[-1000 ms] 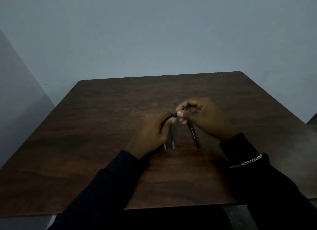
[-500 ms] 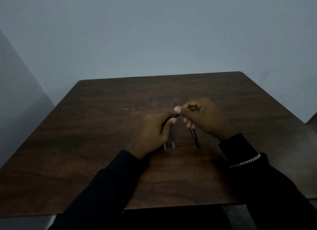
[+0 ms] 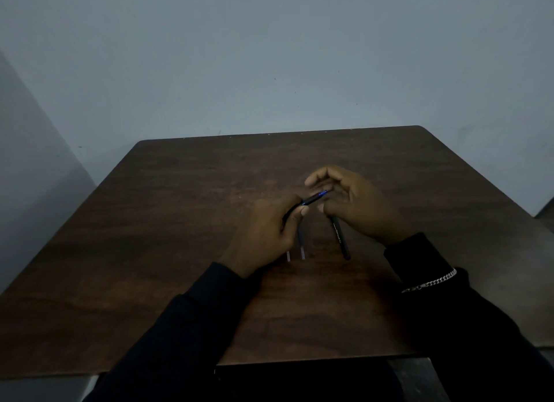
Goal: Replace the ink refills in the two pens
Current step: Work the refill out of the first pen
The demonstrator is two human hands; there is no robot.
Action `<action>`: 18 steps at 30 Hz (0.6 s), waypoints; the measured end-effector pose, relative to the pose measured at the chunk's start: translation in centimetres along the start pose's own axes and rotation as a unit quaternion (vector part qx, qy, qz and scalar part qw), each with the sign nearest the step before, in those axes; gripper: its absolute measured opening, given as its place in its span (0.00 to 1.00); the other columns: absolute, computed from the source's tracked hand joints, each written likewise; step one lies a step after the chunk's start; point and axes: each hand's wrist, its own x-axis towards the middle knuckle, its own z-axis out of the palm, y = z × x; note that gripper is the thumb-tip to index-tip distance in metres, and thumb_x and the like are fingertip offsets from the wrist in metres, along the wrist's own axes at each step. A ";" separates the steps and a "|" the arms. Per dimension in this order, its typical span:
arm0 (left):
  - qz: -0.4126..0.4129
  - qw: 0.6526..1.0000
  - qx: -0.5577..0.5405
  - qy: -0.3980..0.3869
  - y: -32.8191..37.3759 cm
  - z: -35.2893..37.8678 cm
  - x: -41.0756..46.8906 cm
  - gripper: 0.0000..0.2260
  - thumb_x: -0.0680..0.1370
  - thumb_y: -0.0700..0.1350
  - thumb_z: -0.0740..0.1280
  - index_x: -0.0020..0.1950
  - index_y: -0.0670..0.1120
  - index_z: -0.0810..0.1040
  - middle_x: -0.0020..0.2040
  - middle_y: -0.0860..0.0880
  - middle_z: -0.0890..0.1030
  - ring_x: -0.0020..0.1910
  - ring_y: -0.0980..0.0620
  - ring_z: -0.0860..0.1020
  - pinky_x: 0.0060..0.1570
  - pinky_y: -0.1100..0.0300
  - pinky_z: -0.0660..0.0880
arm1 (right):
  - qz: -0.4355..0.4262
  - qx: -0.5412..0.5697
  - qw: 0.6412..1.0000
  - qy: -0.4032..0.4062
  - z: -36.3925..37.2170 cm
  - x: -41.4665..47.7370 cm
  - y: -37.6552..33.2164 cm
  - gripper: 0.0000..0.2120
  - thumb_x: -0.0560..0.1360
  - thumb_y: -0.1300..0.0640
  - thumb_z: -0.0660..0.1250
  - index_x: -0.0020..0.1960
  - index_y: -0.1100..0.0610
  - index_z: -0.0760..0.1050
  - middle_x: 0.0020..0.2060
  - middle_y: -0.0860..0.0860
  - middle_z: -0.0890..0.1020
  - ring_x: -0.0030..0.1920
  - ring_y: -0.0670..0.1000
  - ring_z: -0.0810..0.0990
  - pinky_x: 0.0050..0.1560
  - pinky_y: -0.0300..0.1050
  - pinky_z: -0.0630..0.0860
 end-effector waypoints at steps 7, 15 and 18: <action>0.014 1.000 -0.010 0.001 0.0 -0.1 -0.1 0.09 0.87 0.44 0.64 0.59 0.43 0.84 0.44 0.50 0.85 0.40 0.53 0.82 0.40 0.56 0.76 | 0.019 -0.023 0.999 0.033 0.6 0.2 0.3 0.16 0.80 0.47 0.69 0.41 0.58 0.81 0.32 0.52 0.84 0.30 0.50 0.83 0.33 0.44 0.78; -0.005 1.000 -0.008 0.001 0.1 -0.1 0.0 0.08 0.86 0.43 0.66 0.52 0.44 0.83 0.38 0.51 0.82 0.35 0.54 0.79 0.35 0.69 0.69 | -0.009 0.006 1.000 0.000 0.0 0.1 0.1 0.09 0.75 0.70 0.69 0.50 0.58 0.82 0.48 0.53 0.85 0.48 0.49 0.85 0.50 0.42 0.79; -0.004 1.000 -0.001 0.009 0.2 -0.1 -0.1 0.09 0.86 0.44 0.66 0.47 0.46 0.80 0.36 0.53 0.79 0.33 0.55 0.78 0.34 0.69 0.67 | 0.012 0.034 0.999 0.008 0.1 0.1 0.1 0.12 0.75 0.66 0.70 0.56 0.55 0.80 0.49 0.55 0.84 0.46 0.52 0.84 0.48 0.48 0.82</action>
